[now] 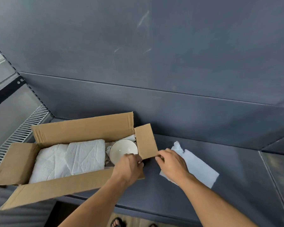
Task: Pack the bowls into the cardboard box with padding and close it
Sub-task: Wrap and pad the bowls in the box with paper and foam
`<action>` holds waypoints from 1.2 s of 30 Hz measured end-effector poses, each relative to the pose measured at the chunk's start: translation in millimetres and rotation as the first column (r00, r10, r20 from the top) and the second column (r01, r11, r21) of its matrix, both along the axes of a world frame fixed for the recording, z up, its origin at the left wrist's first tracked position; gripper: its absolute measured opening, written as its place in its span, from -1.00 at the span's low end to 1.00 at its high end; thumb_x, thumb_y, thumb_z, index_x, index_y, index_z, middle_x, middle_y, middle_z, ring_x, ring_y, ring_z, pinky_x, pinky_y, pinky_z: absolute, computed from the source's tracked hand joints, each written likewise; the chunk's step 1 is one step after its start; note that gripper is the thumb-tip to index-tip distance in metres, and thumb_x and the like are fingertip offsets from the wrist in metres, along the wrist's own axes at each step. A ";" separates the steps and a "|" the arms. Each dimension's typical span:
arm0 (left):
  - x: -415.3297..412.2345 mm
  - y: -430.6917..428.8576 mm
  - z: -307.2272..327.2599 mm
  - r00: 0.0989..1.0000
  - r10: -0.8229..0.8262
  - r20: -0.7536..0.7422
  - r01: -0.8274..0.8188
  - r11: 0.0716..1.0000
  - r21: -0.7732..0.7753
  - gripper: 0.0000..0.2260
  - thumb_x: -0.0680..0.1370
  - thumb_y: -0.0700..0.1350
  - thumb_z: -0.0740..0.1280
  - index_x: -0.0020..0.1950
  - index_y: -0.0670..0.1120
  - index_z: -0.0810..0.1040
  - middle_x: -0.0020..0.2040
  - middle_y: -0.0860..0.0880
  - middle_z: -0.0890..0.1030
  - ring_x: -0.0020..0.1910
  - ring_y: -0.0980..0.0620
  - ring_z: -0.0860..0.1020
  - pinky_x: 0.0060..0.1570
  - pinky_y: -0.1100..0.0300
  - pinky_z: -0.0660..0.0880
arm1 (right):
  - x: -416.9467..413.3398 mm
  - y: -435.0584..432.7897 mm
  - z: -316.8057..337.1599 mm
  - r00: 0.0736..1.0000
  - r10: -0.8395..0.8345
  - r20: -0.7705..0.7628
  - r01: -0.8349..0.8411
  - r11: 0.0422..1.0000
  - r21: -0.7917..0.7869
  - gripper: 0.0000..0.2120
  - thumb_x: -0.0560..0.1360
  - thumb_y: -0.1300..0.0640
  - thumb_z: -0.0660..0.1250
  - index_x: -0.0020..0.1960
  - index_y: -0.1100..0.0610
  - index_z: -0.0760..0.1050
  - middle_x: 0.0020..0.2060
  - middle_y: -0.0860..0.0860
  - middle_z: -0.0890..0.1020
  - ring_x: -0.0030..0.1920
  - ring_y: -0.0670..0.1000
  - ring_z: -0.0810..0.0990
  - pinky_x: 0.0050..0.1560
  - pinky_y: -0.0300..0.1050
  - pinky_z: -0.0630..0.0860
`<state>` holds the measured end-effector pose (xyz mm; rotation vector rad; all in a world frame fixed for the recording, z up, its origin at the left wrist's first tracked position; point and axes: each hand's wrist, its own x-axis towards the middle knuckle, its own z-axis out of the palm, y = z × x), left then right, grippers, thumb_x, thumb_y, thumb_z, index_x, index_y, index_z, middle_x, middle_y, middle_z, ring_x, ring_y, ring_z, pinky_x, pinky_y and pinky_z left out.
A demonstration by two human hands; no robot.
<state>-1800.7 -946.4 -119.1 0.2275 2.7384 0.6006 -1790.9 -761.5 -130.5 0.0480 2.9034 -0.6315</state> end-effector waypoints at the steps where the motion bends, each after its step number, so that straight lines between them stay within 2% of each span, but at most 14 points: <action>1: 2.4 13.5 -0.2 1.000 -0.028 0.009 0.028 1.000 0.001 -0.79 0.59 -0.01 0.20 0.04 0.00 0.62 0.01 -0.04 0.64 -0.03 -0.08 0.58 -0.05 0.10 0.56 | 5.4 14.7 -2.9 0.999 -0.035 0.009 0.035 0.999 0.008 -0.78 0.62 -0.04 0.16 0.07 0.01 0.54 0.01 -0.06 0.56 0.03 0.02 0.54 -0.05 -0.08 0.50; 3: 6.6 39.6 -1.0 0.996 -0.084 0.013 0.085 0.996 -0.009 -0.80 0.60 -0.01 0.20 0.04 -0.01 0.60 0.01 -0.04 0.63 -0.01 -0.08 0.57 -0.05 0.15 0.53 | 17.6 43.8 -9.7 0.994 -0.105 0.027 0.104 0.994 0.028 -0.74 0.62 -0.04 0.15 0.15 0.02 0.55 0.09 -0.05 0.58 0.08 0.02 0.54 -0.03 -0.09 0.49; 7: 13.1 87.0 -10.5 0.982 -0.185 0.046 0.186 0.982 -0.016 -0.83 0.60 -0.05 0.17 -0.11 -0.04 0.50 -0.03 -0.02 0.63 -0.06 -0.05 0.57 -0.11 0.18 0.51 | 42.3 97.2 -27.2 0.966 -0.240 0.092 0.235 0.970 0.064 -0.68 0.62 -0.04 0.15 0.29 0.01 0.50 0.21 -0.06 0.55 0.22 0.00 0.51 0.12 -0.10 0.49; 10: 16.2 114.4 -24.5 0.974 -0.198 0.111 0.198 0.980 0.014 -0.79 0.58 -0.04 0.20 0.07 -0.05 0.59 0.07 0.00 0.64 0.01 -0.02 0.59 -0.06 0.16 0.54 | 57.7 130.4 -44.0 0.935 -0.313 0.165 0.302 0.949 0.088 -0.65 0.61 -0.03 0.17 0.34 0.02 0.47 0.26 -0.04 0.54 0.26 0.01 0.49 0.16 -0.08 0.48; 13: 18.6 133.1 -37.9 0.963 -0.164 0.215 0.161 0.986 0.031 -0.72 0.57 -0.02 0.22 0.23 0.03 0.56 0.13 0.04 0.63 0.05 0.00 0.59 -0.04 0.18 0.54 | 66.4 154.1 -56.6 0.905 -0.372 0.207 0.356 0.928 0.111 -0.66 0.61 -0.01 0.19 0.33 0.07 0.48 0.27 0.00 0.52 0.26 0.06 0.47 0.10 -0.09 0.49; 16: 17.9 146.0 -50.8 0.946 -0.145 0.290 0.149 0.989 0.008 -0.68 0.60 -0.01 0.21 0.34 0.05 0.50 0.24 0.06 0.57 0.15 0.02 0.56 0.07 0.18 0.53 | 64.3 168.8 -67.9 0.887 -0.395 0.239 0.367 0.917 0.154 -0.68 0.60 -0.01 0.21 0.29 0.10 0.48 0.28 0.00 0.51 0.31 0.07 0.41 0.08 -0.07 0.51; 19: 16.8 158.0 -63.1 0.929 -0.147 0.340 0.164 0.986 -0.021 -0.65 0.63 0.00 0.19 0.42 0.03 0.43 0.34 0.05 0.51 0.24 0.02 0.53 0.19 0.17 0.50 | 56.1 178.3 -77.0 0.871 -0.404 0.278 0.364 0.913 0.185 -0.68 0.57 -0.03 0.22 0.22 0.11 0.49 0.28 -0.01 0.50 0.29 0.09 0.39 0.13 0.00 0.50; 21: 16.7 164.3 -69.1 0.917 -0.140 0.373 0.162 0.986 -0.028 -0.63 0.63 0.01 0.19 0.44 0.03 0.40 0.37 0.04 0.49 0.27 0.00 0.52 0.23 0.15 0.48 | 48.9 182.6 -82.5 0.868 -0.402 0.291 0.350 0.912 0.216 -0.66 0.56 -0.06 0.24 0.25 0.10 0.47 0.29 0.00 0.49 0.29 0.10 0.39 0.18 0.00 0.47; 28: 11.1 172.0 -81.7 0.921 -0.095 0.378 0.126 0.990 -0.058 -0.62 0.63 0.02 0.20 0.45 0.03 0.39 0.42 0.00 0.42 0.33 -0.03 0.48 0.28 0.14 0.45 | 22.6 185.7 -101.6 0.879 -0.386 0.280 0.324 0.914 0.244 -0.47 0.48 -0.21 0.33 0.33 0.05 0.39 0.31 -0.02 0.44 0.31 0.10 0.35 0.20 -0.02 0.41; 36: 7.0 166.0 -85.2 0.906 -0.062 0.418 0.101 0.992 -0.071 -0.64 0.63 -0.01 0.22 0.44 0.01 0.41 0.39 -0.03 0.45 0.31 -0.07 0.48 0.31 0.10 0.41 | 7.7 186.6 -103.1 0.861 -0.423 0.282 0.349 0.895 0.278 -0.44 0.33 -0.28 0.46 0.17 0.03 0.44 0.16 0.05 0.50 0.22 0.12 0.44 0.14 -0.01 0.42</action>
